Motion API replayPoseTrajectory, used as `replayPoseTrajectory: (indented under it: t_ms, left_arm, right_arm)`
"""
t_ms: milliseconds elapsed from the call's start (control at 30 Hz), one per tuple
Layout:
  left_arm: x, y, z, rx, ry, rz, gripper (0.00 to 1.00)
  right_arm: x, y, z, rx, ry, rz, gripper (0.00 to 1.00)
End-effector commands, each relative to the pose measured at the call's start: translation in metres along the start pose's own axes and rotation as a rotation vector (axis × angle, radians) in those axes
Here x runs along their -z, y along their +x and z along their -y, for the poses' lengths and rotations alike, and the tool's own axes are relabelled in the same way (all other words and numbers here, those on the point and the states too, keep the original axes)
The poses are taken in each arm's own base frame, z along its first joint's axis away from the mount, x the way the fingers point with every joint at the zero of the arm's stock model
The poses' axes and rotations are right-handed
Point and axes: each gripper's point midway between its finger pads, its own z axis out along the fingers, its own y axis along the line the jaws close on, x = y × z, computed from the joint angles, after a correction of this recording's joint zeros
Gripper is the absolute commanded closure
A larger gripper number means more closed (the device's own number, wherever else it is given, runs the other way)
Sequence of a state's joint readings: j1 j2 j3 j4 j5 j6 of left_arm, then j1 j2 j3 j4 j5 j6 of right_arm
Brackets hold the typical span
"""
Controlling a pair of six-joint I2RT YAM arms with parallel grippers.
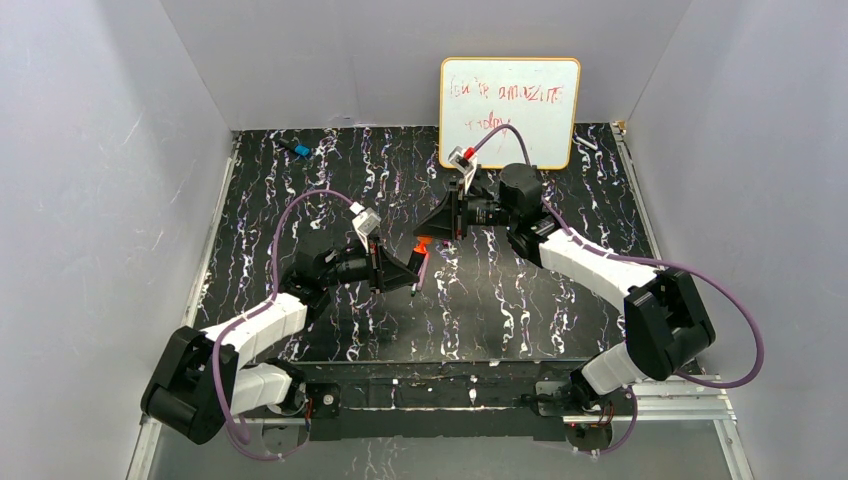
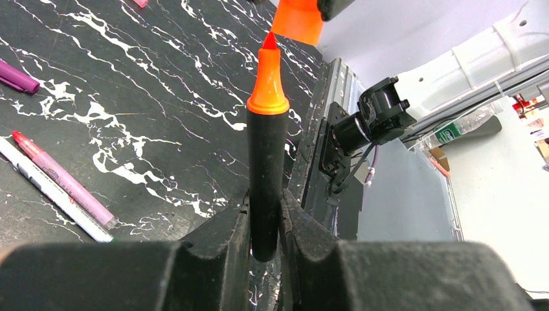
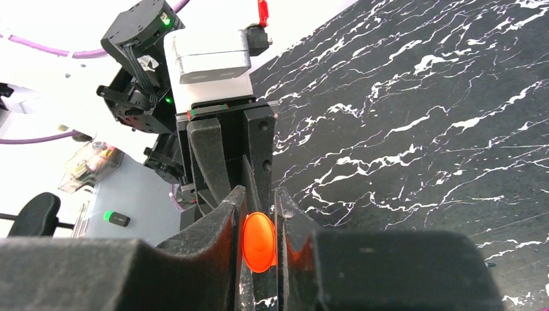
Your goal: Insert the pens into the pen caps
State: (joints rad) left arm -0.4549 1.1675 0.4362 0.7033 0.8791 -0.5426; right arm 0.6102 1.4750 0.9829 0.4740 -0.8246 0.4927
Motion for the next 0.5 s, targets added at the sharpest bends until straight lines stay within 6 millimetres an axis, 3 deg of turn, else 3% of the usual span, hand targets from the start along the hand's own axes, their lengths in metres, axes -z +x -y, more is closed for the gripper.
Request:
replayPoseTrajectory:
  t_ms: [0,467]
  left_arm:
    - [0.0,-0.004,0.008,-0.036,0.03,0.009,1.0]
    - [0.001,-0.007,0.012,-0.057,0.047,0.022,1.0]
  right_arm:
    - [-0.001,-0.004,-0.009,0.022,-0.054,-0.002,0.99]
    - [-0.009,0.027,-0.008,-0.047,-0.091,-0.055,0.99]
